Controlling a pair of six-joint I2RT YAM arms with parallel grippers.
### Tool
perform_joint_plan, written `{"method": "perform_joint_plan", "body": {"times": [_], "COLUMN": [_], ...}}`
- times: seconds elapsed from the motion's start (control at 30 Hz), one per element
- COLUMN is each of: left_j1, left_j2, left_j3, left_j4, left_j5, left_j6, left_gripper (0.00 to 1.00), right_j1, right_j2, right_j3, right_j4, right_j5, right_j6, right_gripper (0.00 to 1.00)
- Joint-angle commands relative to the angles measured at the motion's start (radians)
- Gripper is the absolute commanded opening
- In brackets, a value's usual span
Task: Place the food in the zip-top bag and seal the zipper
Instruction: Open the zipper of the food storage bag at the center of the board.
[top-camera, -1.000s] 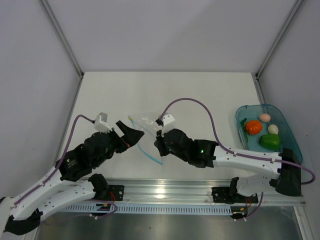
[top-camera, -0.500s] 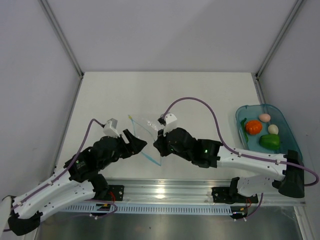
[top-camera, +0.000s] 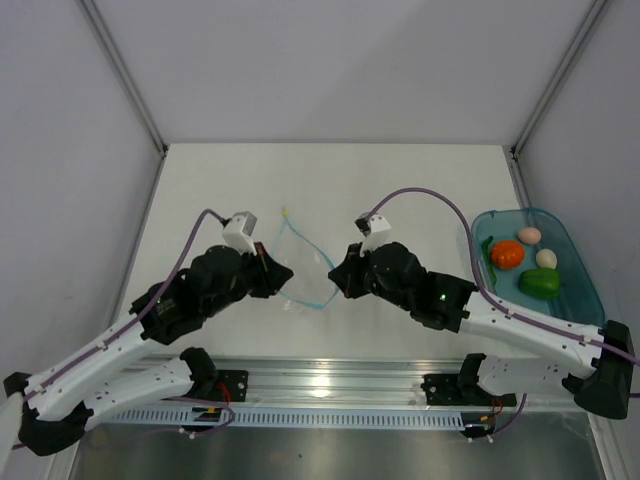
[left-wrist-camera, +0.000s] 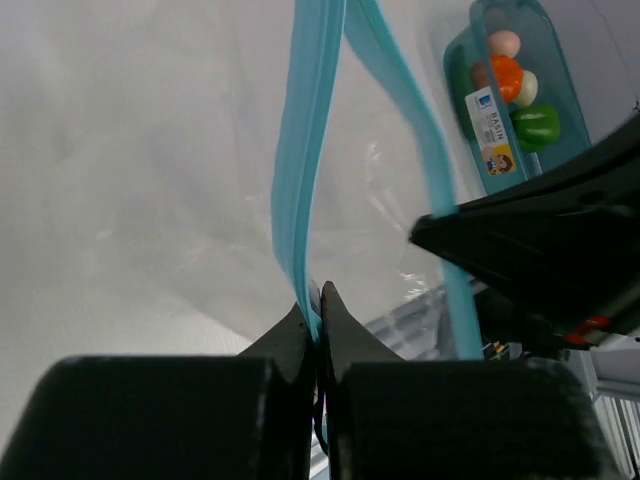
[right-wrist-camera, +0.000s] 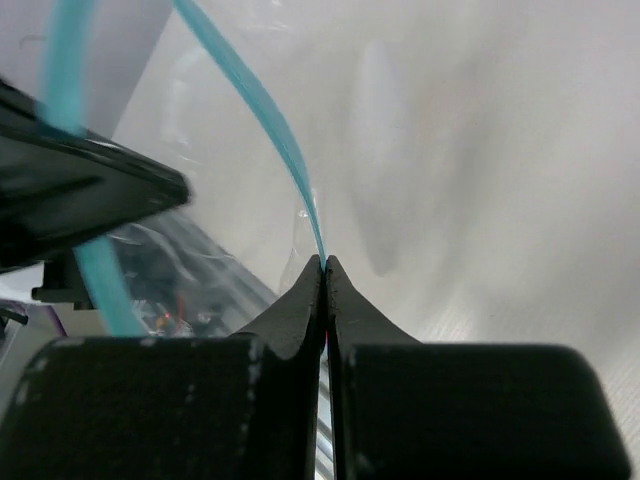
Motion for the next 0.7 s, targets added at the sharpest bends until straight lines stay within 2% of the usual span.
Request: {"method": "perform_joint_plan", "body": {"times": [0.0,0.1,0.27,0.53,0.67], "left_j1": [-0.006,-0.006,-0.007,-0.009,-0.009], "left_j2": [0.098,0.2,0.352,0.441,0.487], "left_j3": [0.204,0.315,0.386,0.262,0.277], "left_j4": [-0.045,-0.088,-0.109,0.05,0.067], "left_j5": [0.03,0.093,0.206,0.318,0.348], "left_j6": [0.167,0.237,0.262,0.231,0.242], "left_gripper": [0.01,0.01,0.01,0.01,0.01], "right_j1": [-0.059,-0.129,-0.195,-0.224,-0.23], "right_j2": [-0.055,-0.086,-0.1,-0.078,-0.092], "right_j3": [-0.06,-0.117,-0.174,-0.194,-0.185], "right_j4": [0.028,0.037,0.033,-0.039,-0.094], "right_j5": [-0.062,-0.129,-0.154,-0.129,-0.086], "right_j6": [0.078,0.126,0.138,0.143,0.134], "right_gripper": [0.0,0.0,0.0,0.05,0.12]}}
